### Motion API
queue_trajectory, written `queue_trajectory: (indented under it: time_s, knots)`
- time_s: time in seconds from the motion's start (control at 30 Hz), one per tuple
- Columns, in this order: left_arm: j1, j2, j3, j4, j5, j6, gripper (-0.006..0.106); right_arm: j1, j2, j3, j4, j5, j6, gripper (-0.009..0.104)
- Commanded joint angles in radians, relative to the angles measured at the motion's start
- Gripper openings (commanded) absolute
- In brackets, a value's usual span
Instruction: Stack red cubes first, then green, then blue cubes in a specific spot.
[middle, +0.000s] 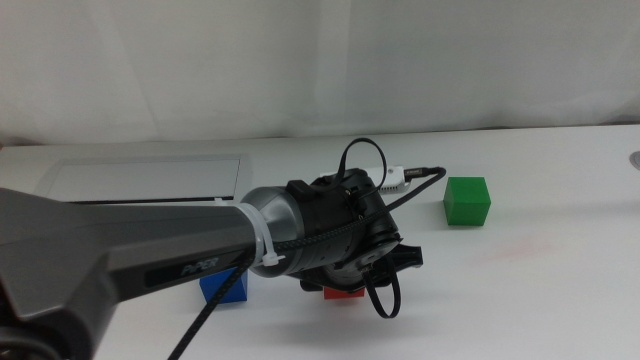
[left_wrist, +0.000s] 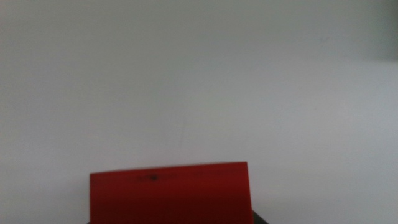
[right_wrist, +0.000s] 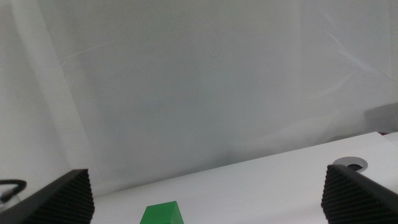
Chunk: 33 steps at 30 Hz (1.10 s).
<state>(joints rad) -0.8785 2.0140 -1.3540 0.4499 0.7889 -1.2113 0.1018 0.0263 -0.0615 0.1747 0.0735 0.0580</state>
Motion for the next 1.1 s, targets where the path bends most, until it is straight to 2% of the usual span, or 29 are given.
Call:
queue_trajectory:
  time_s: [0.0,0.33,0.37,0.4,0.43,0.5,0.83,0.93,1.07]
  knots:
    - [0.003,0.012,0.001,-0.015,0.001,-0.009,-0.003,-0.003,-0.004,0.007,-0.004,-0.005,-0.007,0.103]
    - [0.003,0.022,0.001,-0.015,0.002,0.014,-0.002,-0.003,-0.004,0.007,-0.004,-0.005,-0.007,0.103]
    - [0.003,0.022,0.001,-0.017,-0.006,0.014,0.028,-0.003,-0.004,0.007,-0.004,-0.005,-0.007,0.103]
    - [0.003,0.022,0.001,-0.019,-0.008,0.014,0.039,-0.003,-0.004,0.007,-0.004,-0.005,-0.007,0.103]
    - [0.003,0.022,0.001,-0.024,-0.011,0.014,0.067,-0.003,-0.004,0.007,-0.004,-0.005,-0.007,0.103]
    - [0.003,0.022,0.001,-0.035,-0.011,0.014,0.093,-0.003,-0.004,0.007,-0.004,-0.005,-0.007,0.103]
    - [0.031,-0.083,0.001,-0.035,-0.011,0.160,0.093,-0.003,-0.004,0.007,-0.004,-0.005,-0.007,0.103]
    - [0.077,-0.156,0.001,-0.048,0.004,0.267,0.093,-0.003,-0.004,0.007,-0.004,-0.005,-0.007,0.103]
    - [0.204,-0.309,0.001,-0.063,0.138,0.442,0.093,-0.003,-0.004,0.007,-0.004,-0.005,-0.007,0.103]
